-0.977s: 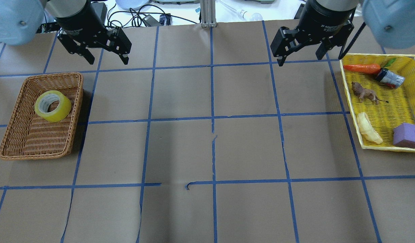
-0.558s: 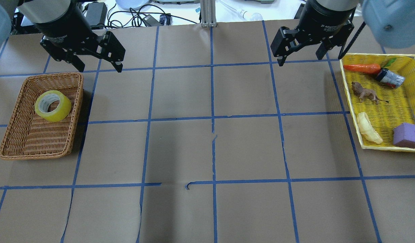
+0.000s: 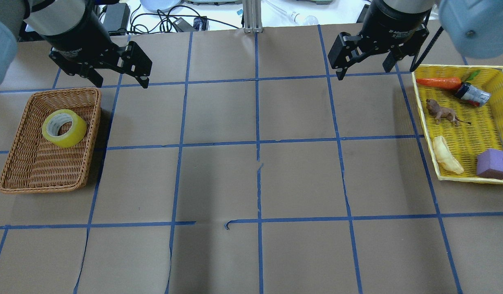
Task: Transfer tape with both arms
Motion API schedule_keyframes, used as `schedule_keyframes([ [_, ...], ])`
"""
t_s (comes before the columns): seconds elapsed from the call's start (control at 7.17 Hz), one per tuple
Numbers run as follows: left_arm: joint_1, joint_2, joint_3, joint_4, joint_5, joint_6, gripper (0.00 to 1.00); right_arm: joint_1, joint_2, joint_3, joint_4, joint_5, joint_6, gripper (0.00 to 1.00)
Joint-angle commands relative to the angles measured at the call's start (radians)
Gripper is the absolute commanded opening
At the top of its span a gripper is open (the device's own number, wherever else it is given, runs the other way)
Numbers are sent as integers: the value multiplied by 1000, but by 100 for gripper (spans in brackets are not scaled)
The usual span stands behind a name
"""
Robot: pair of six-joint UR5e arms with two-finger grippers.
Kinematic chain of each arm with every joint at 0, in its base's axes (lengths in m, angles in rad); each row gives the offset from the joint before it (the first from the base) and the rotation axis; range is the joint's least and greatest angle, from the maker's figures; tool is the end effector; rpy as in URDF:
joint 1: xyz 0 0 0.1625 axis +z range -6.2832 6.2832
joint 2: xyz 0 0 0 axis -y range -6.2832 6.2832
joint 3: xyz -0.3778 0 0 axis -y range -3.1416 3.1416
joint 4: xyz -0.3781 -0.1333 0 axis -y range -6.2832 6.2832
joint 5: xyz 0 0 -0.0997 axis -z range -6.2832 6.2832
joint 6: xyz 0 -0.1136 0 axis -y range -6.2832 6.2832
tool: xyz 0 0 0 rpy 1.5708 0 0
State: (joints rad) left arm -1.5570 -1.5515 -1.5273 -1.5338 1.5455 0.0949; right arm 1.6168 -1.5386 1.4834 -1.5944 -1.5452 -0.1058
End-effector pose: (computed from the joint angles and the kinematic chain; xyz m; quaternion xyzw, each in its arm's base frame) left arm -0.1295 -0.4824 0.4609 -0.0411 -0.9978 0.0505 0.0099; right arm 0.1590 -0.4912 0.4556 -0.0763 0.9962 -0.0398 0.0116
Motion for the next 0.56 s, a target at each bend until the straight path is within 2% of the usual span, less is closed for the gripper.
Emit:
schedule_keyframes([
  [0.0,0,4,-2,-2,1,0,100,0,0,0,1,-1,0,100],
  [0.42,0,5,-4,-5,1,2,100,0,0,2,1,-1,0,100],
])
